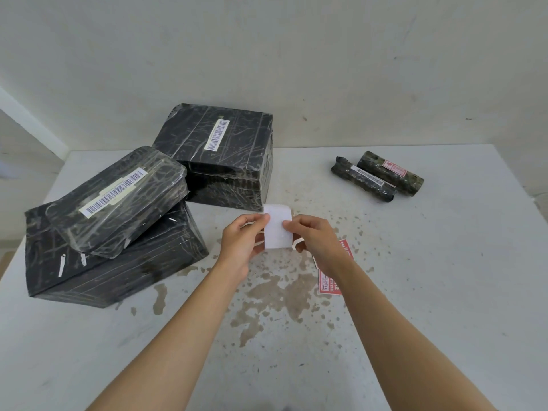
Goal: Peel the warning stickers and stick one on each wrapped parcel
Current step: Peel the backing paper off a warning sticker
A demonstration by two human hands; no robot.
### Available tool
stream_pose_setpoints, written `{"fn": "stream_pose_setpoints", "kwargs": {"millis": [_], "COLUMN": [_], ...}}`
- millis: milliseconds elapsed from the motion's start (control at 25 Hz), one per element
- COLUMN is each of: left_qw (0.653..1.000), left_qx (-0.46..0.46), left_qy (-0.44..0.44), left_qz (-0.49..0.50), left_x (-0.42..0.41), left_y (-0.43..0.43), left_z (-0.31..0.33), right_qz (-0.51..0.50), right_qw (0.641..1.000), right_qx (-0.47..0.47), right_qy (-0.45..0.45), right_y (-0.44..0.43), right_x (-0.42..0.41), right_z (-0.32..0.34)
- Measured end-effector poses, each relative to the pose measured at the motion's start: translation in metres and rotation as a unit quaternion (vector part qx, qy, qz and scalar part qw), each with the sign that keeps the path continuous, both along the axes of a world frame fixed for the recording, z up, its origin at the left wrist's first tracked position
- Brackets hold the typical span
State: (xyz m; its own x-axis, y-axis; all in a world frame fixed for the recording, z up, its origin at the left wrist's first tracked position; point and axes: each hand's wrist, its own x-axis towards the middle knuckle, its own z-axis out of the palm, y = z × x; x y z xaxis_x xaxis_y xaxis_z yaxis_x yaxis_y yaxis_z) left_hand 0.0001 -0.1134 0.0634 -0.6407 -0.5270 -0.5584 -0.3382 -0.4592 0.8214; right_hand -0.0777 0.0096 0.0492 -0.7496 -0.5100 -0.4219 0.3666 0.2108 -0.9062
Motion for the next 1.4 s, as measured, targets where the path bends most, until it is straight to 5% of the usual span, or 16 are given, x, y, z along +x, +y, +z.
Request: {"fn": "stream_pose_setpoints", "kwargs": {"millis": [200, 640, 880, 1000, 1120, 1400], "left_qw": [0.998, 0.980, 0.980, 0.991, 0.996, 0.998], "left_qx": [0.034, -0.096, -0.094, -0.082, -0.066, -0.041], "left_qy": [0.006, 0.002, -0.009, -0.024, -0.023, 0.011], "left_qz": [-0.052, -0.173, -0.177, -0.101, -0.063, -0.038], "left_x": [0.018, 0.027, 0.024, 0.020, 0.014, 0.004], "left_y": [0.001, -0.005, -0.001, 0.001, 0.003, 0.005], "left_z": [0.002, 0.013, 0.014, 0.012, 0.011, 0.017], "right_qz": [-0.024, 0.007, -0.001, -0.079, -0.016, 0.000], "right_qw": [0.999, 1.000, 0.999, 0.984, 0.951, 0.924], "right_qx": [-0.028, -0.021, -0.022, 0.030, 0.079, 0.105], "right_qy": [-0.014, 0.004, 0.024, 0.156, 0.300, 0.368], "right_y": [0.001, -0.001, 0.001, 0.005, 0.006, 0.001], "right_x": [-0.004, -0.001, 0.004, 0.008, 0.014, 0.012], "right_z": [0.013, 0.013, 0.015, 0.014, 0.015, 0.014]}}
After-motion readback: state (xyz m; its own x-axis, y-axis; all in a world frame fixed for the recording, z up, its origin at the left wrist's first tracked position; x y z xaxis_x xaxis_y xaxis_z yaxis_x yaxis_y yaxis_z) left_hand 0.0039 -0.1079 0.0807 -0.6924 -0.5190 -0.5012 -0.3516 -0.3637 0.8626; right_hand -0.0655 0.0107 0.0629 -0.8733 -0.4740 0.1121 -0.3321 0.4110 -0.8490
